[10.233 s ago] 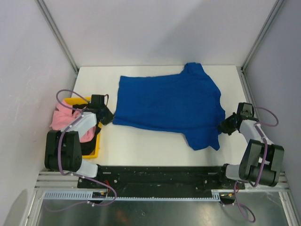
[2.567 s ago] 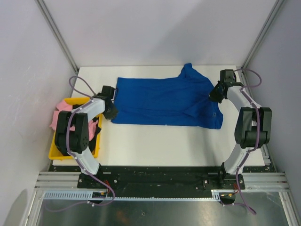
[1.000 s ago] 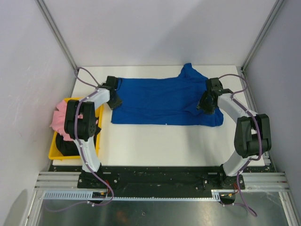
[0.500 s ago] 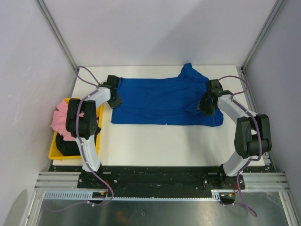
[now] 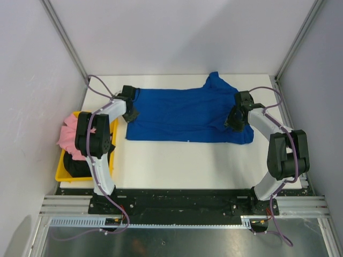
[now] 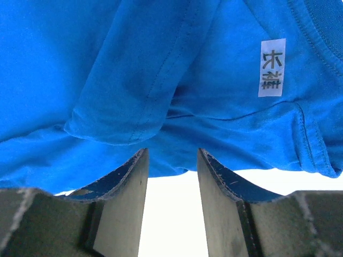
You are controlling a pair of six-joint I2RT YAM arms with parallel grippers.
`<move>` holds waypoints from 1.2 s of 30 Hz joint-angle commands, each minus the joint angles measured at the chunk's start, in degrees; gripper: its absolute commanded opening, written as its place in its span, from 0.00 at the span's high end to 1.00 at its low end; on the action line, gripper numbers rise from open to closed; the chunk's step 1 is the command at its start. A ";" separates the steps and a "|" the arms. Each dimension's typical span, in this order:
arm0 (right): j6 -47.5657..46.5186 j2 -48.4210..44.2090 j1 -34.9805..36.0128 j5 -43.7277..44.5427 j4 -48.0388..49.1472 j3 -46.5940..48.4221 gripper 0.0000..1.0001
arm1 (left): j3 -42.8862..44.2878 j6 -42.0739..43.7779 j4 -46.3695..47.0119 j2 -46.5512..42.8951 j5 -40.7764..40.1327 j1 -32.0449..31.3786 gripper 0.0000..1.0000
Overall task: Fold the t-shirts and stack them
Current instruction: Fold the flattened tshirt in 1/3 of the way
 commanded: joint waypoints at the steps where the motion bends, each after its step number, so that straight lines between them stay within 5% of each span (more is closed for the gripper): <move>1: -0.19 -0.73 0.02 0.26 1.95 -0.13 0.54 | 0.05 -0.10 0.56 -3.82 -3.45 0.25 0.99; 13: -0.60 1.07 -0.44 0.32 3.02 -1.06 0.54 | -1.25 0.45 0.61 -4.72 -1.61 0.60 0.82; 22: -0.93 1.10 -1.69 -0.15 4.18 -3.27 0.55 | -1.71 0.10 0.66 -4.92 -3.40 0.84 0.99; 32: -1.18 2.17 -2.63 -0.09 5.62 -5.72 0.55 | -1.17 0.88 0.61 -4.74 -3.58 2.11 1.00; 36: -1.25 2.36 -3.35 -0.05 6.11 -6.56 0.55 | -0.94 1.50 0.61 -4.42 -2.66 2.19 0.83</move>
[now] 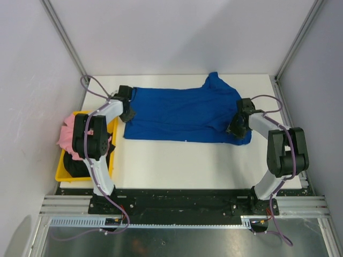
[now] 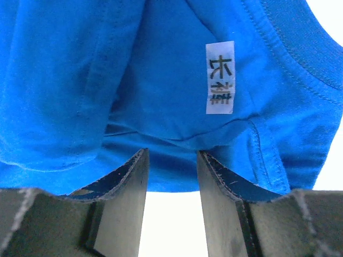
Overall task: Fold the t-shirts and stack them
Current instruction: Fold the flattened tshirt in 1/3 of the way
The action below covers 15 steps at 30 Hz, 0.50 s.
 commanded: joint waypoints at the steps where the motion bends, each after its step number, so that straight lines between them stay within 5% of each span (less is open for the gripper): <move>1: -0.87 0.66 -1.00 0.35 1.78 -0.67 0.55 | 0.72 1.53 0.70 -2.32 -1.16 0.57 0.72; 5: -0.95 0.38 -1.05 -0.20 2.65 -0.82 0.55 | 0.67 3.53 0.71 -4.66 -0.18 0.57 0.38; 15: -0.57 1.47 4.16 0.64 5.39 -0.50 0.56 | -9.64 3.80 0.71 -15.94 3.65 0.14 0.32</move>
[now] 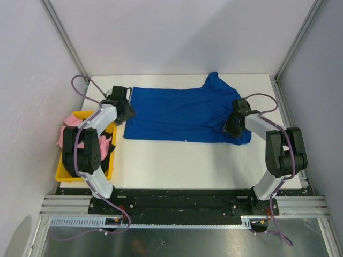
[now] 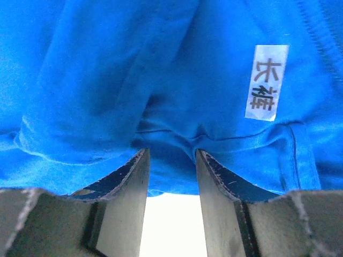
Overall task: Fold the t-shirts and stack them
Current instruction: Fold the flattened tshirt in 1/3 of the way
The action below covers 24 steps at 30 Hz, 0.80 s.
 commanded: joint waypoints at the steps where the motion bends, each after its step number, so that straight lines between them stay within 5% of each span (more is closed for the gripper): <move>1: -0.48 1.78 2.22 0.75 2.74 0.20 0.56 | -4.41 0.40 0.63 -5.55 2.17 -0.11 0.32; 15: -0.65 4.73 5.39 8.16 -1.85 7.88 0.56 | -9.39 0.56 0.75 -8.04 4.49 -0.29 0.32; 24: -1.75 0.95 3.04 9.48 -2.49 1.61 0.54 | -10.52 -0.25 0.80 -6.83 5.19 -0.30 0.32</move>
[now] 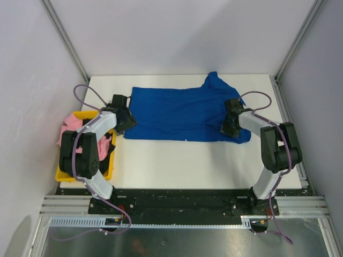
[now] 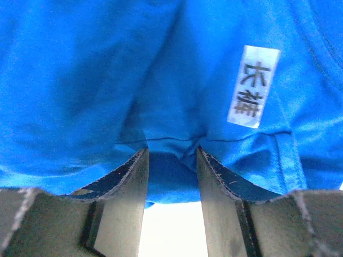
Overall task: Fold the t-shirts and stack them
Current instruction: Fold the flattened tshirt in 1/3 of the way
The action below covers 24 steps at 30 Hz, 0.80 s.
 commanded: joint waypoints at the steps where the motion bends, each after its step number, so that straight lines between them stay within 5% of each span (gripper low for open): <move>1: -1.32 -4.20 -1.99 1.13 0.54 -4.00 0.54 | -1.49 -0.51 0.87 -1.28 0.75 -0.14 0.32; 12: -4.13 -10.45 -7.13 -4.87 3.67 -9.73 0.53 | -3.56 -1.83 1.00 0.87 0.47 0.04 0.32; 24: -2.61 -10.26 -1.36 -1.83 5.81 -5.37 0.54 | -3.46 -1.57 1.06 0.55 0.77 0.48 0.32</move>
